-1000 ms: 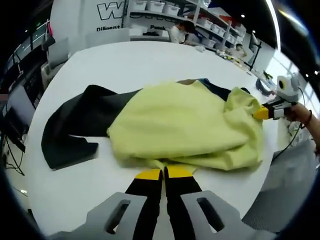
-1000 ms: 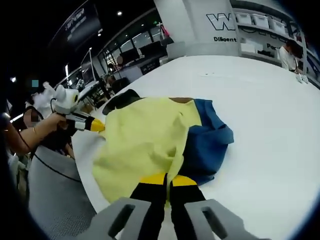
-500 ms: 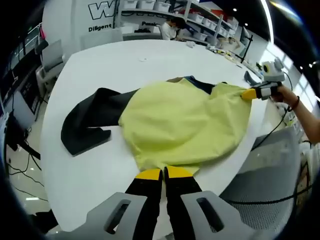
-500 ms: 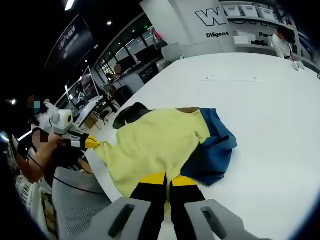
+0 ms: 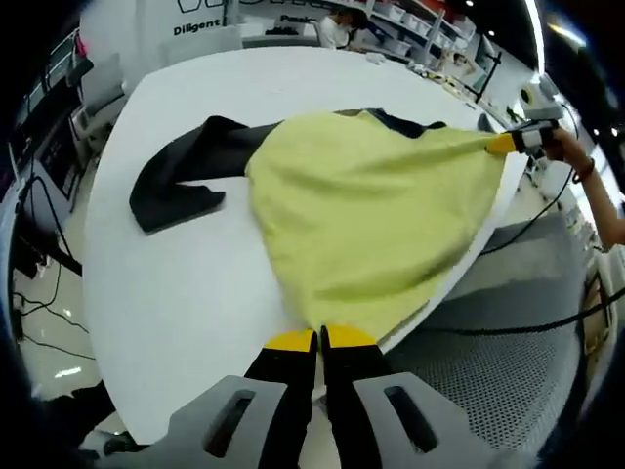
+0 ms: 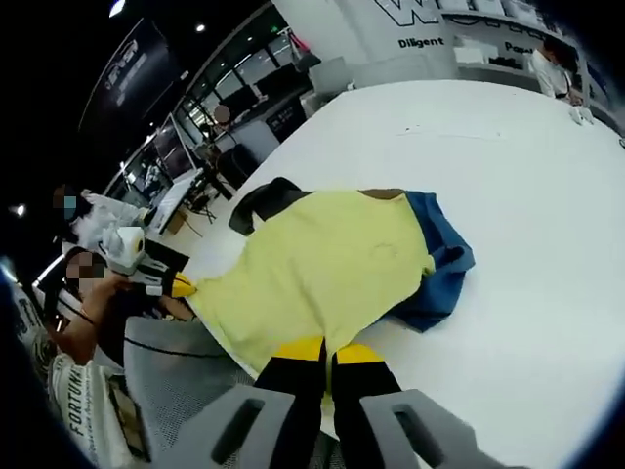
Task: Fold the garment on the visible template until the final outline fits inside the template.
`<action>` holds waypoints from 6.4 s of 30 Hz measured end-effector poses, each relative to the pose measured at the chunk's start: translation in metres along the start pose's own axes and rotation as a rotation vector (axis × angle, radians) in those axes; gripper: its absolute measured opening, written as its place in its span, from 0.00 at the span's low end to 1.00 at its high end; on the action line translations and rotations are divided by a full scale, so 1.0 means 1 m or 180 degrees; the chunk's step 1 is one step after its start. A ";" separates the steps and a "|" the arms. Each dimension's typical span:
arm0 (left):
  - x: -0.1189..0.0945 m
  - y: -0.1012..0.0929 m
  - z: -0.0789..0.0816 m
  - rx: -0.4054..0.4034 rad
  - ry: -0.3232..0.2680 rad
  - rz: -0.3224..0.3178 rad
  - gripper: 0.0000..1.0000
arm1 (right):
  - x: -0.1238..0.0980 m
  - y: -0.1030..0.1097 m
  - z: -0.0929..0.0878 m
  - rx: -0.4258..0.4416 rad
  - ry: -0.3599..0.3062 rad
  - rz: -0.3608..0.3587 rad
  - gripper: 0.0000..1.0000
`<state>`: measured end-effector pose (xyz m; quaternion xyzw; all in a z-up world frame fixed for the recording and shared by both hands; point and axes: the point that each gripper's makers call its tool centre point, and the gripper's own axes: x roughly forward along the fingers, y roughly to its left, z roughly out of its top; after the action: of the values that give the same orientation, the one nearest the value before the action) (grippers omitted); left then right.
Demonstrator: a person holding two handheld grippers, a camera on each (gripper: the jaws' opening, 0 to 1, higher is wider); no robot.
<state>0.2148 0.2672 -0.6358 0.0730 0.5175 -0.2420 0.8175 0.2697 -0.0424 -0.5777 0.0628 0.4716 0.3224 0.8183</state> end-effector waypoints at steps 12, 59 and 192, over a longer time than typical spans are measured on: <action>0.024 -0.005 -0.023 -0.0063 0.0302 0.0020 0.04 | 0.027 -0.037 -0.043 0.0068 0.0429 -0.0319 0.00; 0.064 0.119 0.234 0.0311 -0.1058 0.0692 0.34 | 0.074 -0.111 0.123 -0.0164 -0.0435 -0.0533 0.53; 0.113 0.179 0.260 0.0083 -0.0957 0.1253 0.04 | 0.174 -0.130 0.234 -0.0564 -0.0613 -0.0766 0.00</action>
<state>0.5496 0.2913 -0.6405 0.1461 0.3627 -0.0930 0.9157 0.5808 0.0050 -0.6303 -0.0359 0.3649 0.2549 0.8947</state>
